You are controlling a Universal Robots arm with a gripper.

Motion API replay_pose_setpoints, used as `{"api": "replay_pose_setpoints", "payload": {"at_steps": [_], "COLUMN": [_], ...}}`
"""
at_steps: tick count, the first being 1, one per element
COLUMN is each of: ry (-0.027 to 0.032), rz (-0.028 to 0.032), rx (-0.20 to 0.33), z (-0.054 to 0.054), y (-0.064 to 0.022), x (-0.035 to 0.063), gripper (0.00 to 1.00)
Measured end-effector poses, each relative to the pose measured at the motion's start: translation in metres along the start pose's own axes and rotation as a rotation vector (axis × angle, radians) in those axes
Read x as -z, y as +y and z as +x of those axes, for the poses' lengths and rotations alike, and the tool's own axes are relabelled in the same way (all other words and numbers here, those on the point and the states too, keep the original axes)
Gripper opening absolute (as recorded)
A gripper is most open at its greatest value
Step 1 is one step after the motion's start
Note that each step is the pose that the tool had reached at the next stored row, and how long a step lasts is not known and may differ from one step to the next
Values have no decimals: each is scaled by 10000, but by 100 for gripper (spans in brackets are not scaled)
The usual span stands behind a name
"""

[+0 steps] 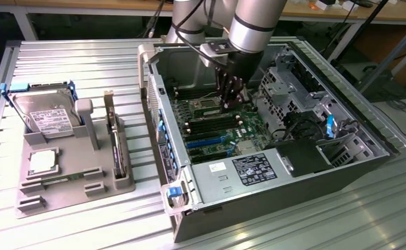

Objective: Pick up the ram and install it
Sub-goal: 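Pick up the ram and move it above insertion slot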

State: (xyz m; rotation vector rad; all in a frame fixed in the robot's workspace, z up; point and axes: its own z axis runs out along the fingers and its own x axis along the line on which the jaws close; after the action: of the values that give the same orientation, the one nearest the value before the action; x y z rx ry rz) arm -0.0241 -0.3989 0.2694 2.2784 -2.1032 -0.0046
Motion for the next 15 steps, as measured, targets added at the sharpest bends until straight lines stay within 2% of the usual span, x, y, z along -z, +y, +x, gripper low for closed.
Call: {"api": "replay_pose_setpoints", "payload": {"at_steps": [11, 15], "ry": [-3, -8], "rz": [2, -26], "rx": [-164, -172], "z": [-9, -7], "y": [5, -29], "x": [-313, -338], "gripper": [14, 14]}}
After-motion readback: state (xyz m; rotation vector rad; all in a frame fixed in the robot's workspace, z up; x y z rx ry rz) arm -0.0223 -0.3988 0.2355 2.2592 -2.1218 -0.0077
